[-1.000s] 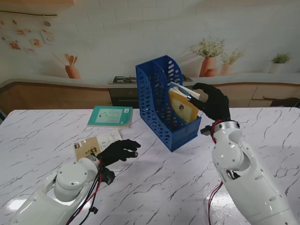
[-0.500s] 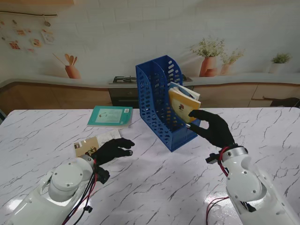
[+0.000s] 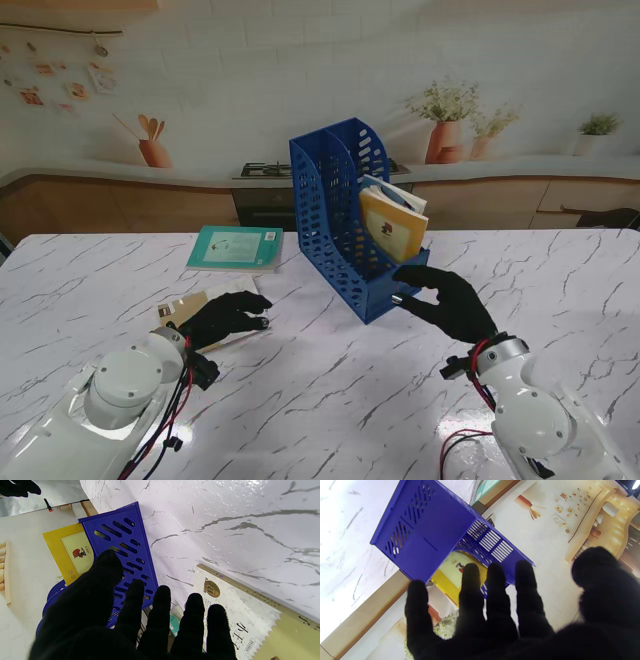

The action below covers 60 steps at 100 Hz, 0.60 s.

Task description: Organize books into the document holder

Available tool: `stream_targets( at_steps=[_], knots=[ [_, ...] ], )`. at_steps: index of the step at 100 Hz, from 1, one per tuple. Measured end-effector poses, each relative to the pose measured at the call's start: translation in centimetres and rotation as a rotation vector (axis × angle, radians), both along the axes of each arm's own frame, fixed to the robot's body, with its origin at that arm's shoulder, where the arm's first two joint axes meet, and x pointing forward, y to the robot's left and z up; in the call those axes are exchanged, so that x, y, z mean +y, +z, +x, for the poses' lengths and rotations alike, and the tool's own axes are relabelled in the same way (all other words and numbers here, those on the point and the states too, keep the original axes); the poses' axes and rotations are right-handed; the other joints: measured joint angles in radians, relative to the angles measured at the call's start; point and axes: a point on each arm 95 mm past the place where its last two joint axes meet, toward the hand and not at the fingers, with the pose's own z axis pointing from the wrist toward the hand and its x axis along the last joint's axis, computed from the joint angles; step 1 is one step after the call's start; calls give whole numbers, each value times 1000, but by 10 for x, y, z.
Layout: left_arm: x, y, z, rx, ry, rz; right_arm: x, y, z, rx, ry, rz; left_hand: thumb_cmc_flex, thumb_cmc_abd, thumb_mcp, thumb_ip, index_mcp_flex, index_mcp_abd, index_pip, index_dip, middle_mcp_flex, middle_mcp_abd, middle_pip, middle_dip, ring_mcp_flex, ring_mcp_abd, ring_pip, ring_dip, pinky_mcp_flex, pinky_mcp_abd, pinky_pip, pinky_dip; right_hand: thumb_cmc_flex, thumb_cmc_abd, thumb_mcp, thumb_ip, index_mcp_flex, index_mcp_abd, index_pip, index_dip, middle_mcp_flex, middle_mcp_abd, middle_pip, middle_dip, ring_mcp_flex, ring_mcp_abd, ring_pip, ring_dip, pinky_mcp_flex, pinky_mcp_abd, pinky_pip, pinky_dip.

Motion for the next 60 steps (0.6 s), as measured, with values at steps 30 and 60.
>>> stream_targets(
  at_steps=[30, 60],
  knots=[
    [8, 4, 3, -17, 18, 23, 1, -17, -5, 57, 34, 21, 0, 10, -10, 0, 0, 0, 0, 0, 0, 0, 0, 0, -26, -18, -10, -10, -1, -33, -105, -54, 0, 2, -2, 0, 0, 2, 0, 0, -1, 5, 0, 1, 0, 3, 0, 11, 0, 0, 0, 12],
    [21, 4, 9, -77, 40, 87, 3, -32, -8, 88, 60, 43, -28, 46, -47, 0, -17, -13, -12, 0, -23, -21, -25, -1, -61, -84, -69, -49, 0, -39, -309, -113, 0, 2, -2, 0, 0, 11, 0, 0, -1, 6, 0, 2, 0, 3, 0, 12, 0, 0, 0, 21]
  ],
)
